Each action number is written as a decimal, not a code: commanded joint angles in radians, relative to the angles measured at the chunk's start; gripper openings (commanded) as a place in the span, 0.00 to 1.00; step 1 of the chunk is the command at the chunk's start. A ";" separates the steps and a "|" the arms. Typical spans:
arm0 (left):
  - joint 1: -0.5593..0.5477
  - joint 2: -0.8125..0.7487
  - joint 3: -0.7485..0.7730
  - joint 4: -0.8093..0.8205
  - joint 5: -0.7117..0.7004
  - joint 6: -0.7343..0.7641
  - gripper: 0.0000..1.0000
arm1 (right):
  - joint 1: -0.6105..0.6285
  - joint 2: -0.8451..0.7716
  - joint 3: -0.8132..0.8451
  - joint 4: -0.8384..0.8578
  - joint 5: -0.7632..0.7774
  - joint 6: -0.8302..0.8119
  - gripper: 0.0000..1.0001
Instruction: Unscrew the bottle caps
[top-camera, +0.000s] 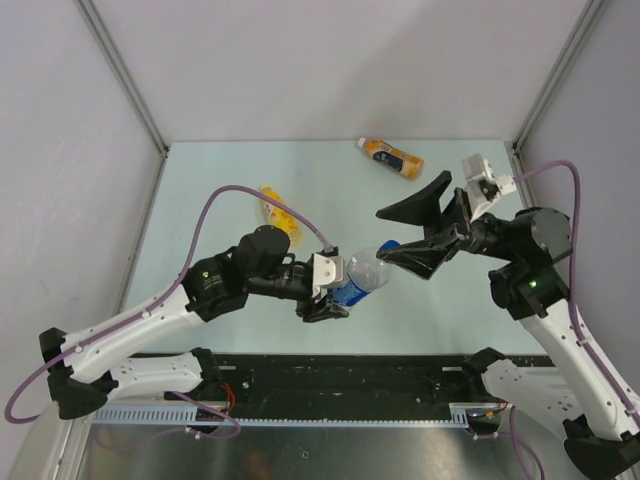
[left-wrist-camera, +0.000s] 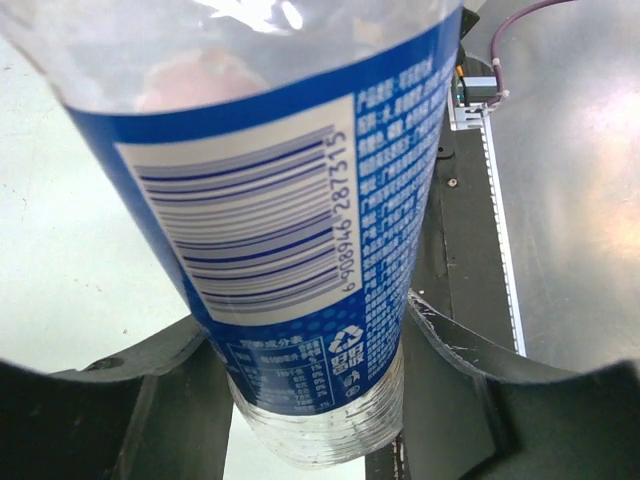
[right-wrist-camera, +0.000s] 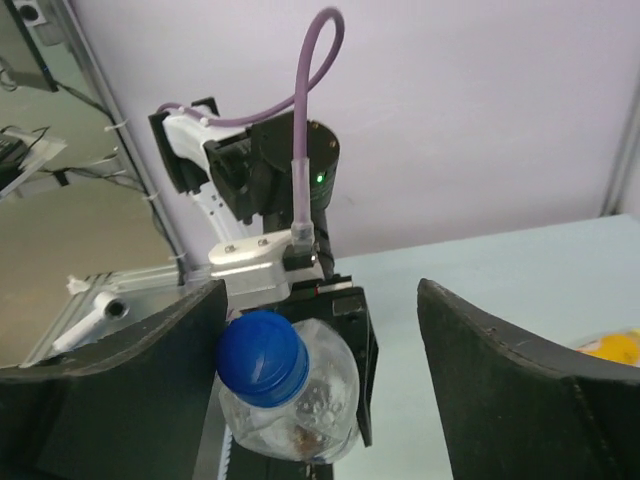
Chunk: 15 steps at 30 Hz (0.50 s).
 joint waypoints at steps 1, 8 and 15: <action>-0.016 0.018 0.026 0.041 -0.036 0.044 0.00 | 0.002 -0.073 0.005 0.035 0.138 0.028 0.84; -0.016 0.029 0.028 0.046 -0.113 0.028 0.00 | 0.001 -0.115 0.006 0.018 0.223 0.040 0.89; -0.015 0.061 0.036 0.056 -0.329 -0.009 0.00 | 0.001 -0.125 0.005 -0.076 0.433 0.046 0.91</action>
